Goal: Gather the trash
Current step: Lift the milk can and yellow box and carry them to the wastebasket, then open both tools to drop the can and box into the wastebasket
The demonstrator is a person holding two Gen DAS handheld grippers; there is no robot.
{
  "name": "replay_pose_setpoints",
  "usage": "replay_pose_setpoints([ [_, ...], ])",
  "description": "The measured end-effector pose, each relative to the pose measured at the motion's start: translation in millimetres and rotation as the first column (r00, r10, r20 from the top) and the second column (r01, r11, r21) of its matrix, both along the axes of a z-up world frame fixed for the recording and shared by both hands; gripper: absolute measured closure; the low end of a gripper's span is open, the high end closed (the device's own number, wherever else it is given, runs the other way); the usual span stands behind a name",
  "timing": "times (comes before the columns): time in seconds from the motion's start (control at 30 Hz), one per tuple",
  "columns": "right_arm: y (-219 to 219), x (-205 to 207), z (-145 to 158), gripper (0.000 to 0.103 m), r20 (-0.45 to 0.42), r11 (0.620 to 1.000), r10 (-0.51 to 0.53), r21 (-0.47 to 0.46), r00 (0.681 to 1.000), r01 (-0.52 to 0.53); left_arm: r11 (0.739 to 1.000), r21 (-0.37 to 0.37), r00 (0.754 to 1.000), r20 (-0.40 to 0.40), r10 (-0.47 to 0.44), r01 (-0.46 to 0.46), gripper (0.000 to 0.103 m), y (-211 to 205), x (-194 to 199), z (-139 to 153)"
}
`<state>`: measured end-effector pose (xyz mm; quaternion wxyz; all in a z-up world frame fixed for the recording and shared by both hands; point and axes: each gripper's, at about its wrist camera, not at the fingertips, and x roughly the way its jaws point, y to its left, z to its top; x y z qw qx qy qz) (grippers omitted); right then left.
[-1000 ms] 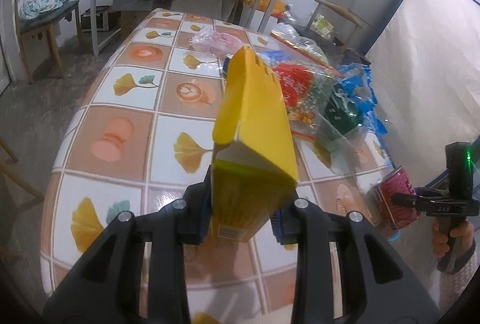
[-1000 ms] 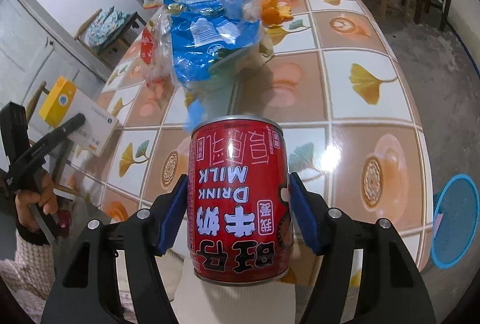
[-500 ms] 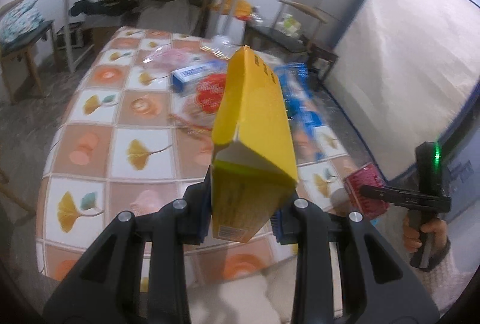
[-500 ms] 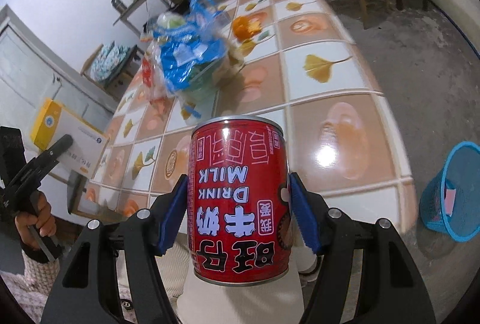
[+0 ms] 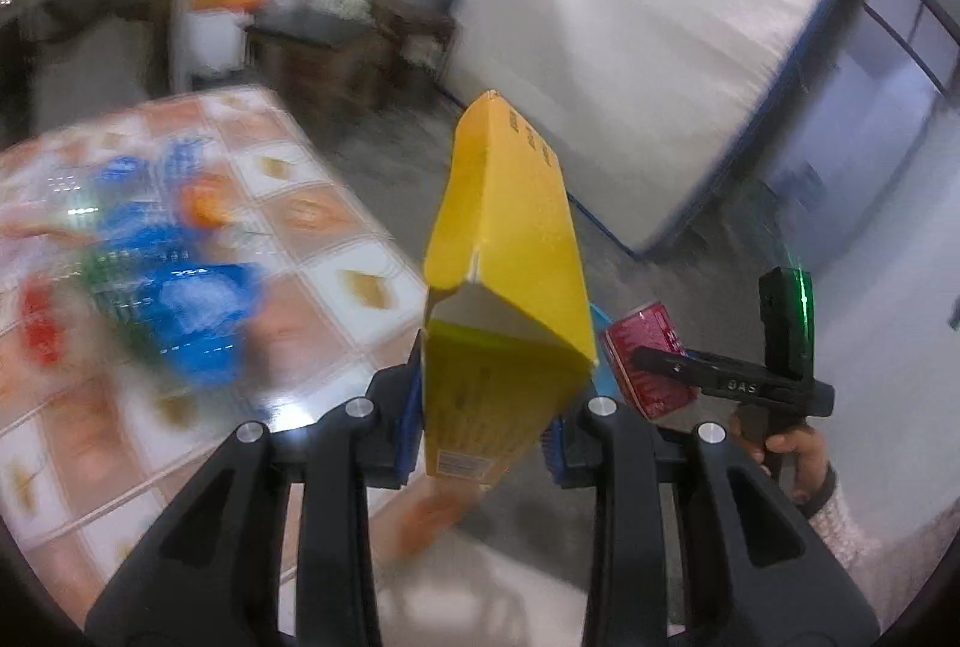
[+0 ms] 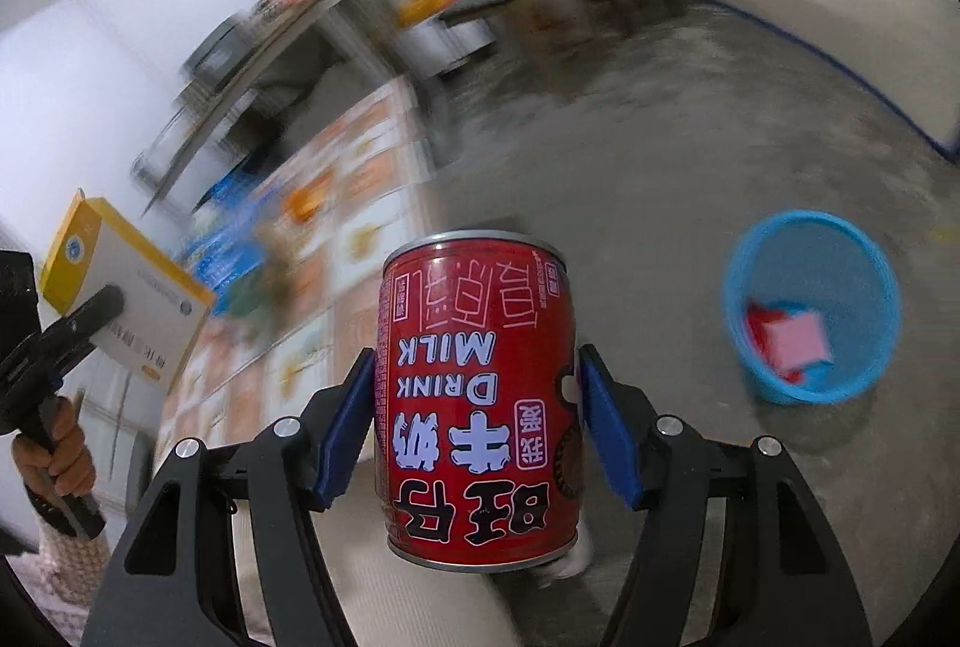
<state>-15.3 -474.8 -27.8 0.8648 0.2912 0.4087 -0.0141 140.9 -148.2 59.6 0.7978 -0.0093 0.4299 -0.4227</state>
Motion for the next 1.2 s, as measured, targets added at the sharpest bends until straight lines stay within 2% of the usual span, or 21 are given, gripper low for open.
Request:
replay_pose_setpoints([
  [0.13, -65.6, -37.8, -27.1, 0.039, -0.056, 0.979, -0.205, 0.006, 0.977, 0.205, 0.99, 0.031, 0.98, -0.143, -0.134, 0.14, 0.073, -92.7, 23.8, -34.2],
  [0.17, -79.0, -46.7, -34.3, 0.039, -0.069, 0.969, -0.246, 0.012, 0.967, 0.247, 0.984, 0.043, 0.966, -0.205, -0.16, 0.172, 0.073, -122.9, 32.0, -49.3],
  [0.3, -122.2, -77.3, -61.4, 0.039, -0.122, 0.925, -0.374, 0.024, 0.92, 0.379, 0.965, 0.07, 0.912, -0.351, -0.213, 0.253, 0.073, -210.7, 49.0, -97.0],
  [0.4, -142.7, -88.7, -79.4, 0.039, -0.152, 0.9, -0.424, 0.042, 0.893, 0.435, 0.945, 0.1, 0.876, -0.416, -0.244, 0.311, 0.073, -272.5, 45.9, -131.8],
  [0.57, -180.0, -92.5, -107.9, 0.039, -0.201, 0.864, -0.484, 0.048, 0.852, 0.502, 0.912, 0.131, 0.829, -0.481, -0.285, 0.39, 0.072, -365.7, 39.8, -178.6],
  [0.6, -186.4, -91.1, -112.8, 0.039, -0.208, 0.857, -0.496, 0.041, 0.843, 0.514, 0.908, 0.13, 0.822, -0.489, -0.291, 0.399, 0.068, -377.2, 40.7, -184.9],
  [0.63, -192.5, -90.8, -115.2, 0.039, -0.215, 0.852, -0.504, 0.035, 0.837, 0.522, 0.902, 0.145, 0.819, -0.495, -0.29, 0.407, 0.055, -394.4, 41.5, -195.1],
  [0.67, -198.9, -87.3, -119.4, 0.039, -0.222, 0.848, -0.512, 0.028, 0.83, 0.53, 0.903, 0.163, 0.828, -0.488, -0.277, 0.398, 0.046, -397.5, 40.3, -199.8],
  [0.7, -204.5, -82.8, -123.6, 0.039, -0.224, 0.846, -0.515, 0.025, 0.827, 0.533, 0.912, 0.192, 0.854, -0.462, -0.241, 0.362, 0.03, -403.7, 44.3, -204.5],
  [0.73, -208.7, -80.6, -126.7, 0.039, -0.227, 0.845, -0.516, 0.023, 0.826, 0.534, 0.93, 0.187, 0.873, -0.441, -0.209, 0.318, 0.029, -404.1, 49.8, -205.0],
  [0.77, -213.8, -73.9, -134.7, 0.039, -0.239, 0.845, -0.515, 0.017, 0.823, 0.534, 0.937, 0.171, 0.873, -0.443, -0.204, 0.305, 0.029, -406.9, 47.1, -204.7],
  [0.83, -221.8, -63.5, -147.2, 0.039, -0.255, 0.852, -0.504, 0.015, 0.825, 0.524, 0.949, 0.12, 0.856, -0.474, -0.205, 0.293, 0.029, -399.0, 53.1, -199.8],
  [0.9, -227.8, -53.3, -160.9, 0.039, -0.279, 0.858, -0.492, 0.006, 0.825, 0.514, 0.951, 0.102, 0.86, -0.464, -0.213, 0.291, 0.029, -382.7, 58.3, -188.4],
  [1.0, -235.0, -36.8, -182.9, 0.039, -0.313, 0.869, -0.472, -0.006, 0.824, 0.495, 0.959, 0.081, 0.885, -0.413, -0.217, 0.273, 0.029, -349.6, 64.5, -161.2],
  [1.2, -245.9, 5.6, -232.4, 0.039, -0.399, 0.889, -0.433, -0.041, 0.808, 0.456, 0.976, 0.053, 0.936, -0.299, -0.188, 0.213, 0.025, -255.3, 65.1, -93.8],
])
